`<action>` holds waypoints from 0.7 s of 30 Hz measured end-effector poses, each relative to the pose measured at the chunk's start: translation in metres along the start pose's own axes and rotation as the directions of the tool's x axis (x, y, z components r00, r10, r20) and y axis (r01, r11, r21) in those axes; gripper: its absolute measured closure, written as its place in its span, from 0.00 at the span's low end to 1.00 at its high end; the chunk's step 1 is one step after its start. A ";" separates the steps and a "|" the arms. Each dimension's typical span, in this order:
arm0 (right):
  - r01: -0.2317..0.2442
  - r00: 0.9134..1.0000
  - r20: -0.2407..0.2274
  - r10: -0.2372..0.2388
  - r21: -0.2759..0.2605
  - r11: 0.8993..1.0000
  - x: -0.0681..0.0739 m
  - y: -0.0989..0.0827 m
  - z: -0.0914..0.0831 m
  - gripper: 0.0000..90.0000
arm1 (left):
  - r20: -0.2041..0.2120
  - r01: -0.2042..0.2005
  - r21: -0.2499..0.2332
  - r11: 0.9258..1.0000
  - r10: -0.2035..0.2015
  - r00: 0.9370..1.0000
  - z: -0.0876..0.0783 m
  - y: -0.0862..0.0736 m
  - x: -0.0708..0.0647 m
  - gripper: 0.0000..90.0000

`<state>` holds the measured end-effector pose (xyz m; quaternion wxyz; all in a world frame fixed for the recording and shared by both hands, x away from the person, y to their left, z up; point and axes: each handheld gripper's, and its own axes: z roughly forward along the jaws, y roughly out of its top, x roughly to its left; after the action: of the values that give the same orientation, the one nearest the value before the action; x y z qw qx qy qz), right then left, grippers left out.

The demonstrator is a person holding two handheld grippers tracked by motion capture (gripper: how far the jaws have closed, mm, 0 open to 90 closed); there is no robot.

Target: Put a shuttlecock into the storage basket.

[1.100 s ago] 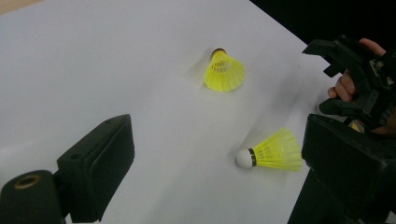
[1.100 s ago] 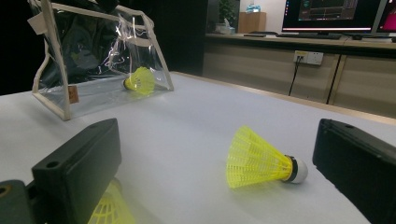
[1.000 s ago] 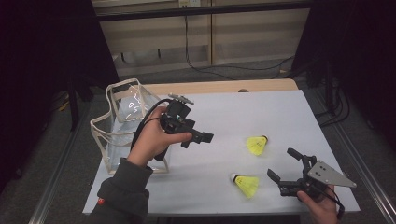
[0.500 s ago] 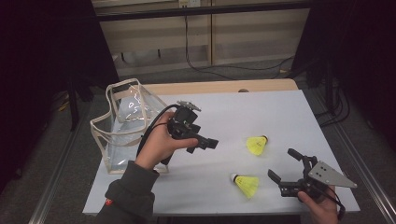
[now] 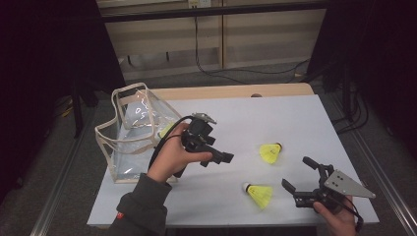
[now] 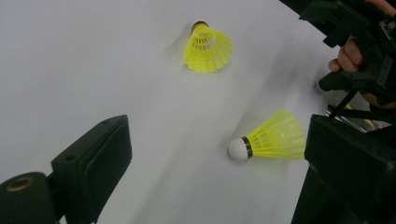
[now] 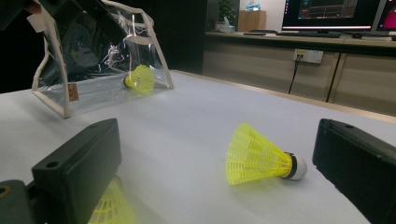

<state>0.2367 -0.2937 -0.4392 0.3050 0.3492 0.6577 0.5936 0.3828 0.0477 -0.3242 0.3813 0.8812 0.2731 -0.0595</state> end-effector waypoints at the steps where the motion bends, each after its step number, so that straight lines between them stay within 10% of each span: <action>1: -0.004 1.000 -0.001 0.004 -0.001 1.000 0.000 0.000 0.000 0.01 | 0.003 -0.002 0.003 1.000 0.002 1.000 0.001 -0.001 0.000 0.08; 21: -0.001 1.000 0.000 0.001 -0.002 1.000 0.000 0.001 0.000 0.01 | 0.047 -0.059 0.058 0.997 0.057 0.997 0.028 -0.015 -0.011 0.05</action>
<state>0.2366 -0.2934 -0.4386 0.3052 0.3491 0.6570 0.5945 0.3684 0.0318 -0.3497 0.3627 0.8981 0.2368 -0.0763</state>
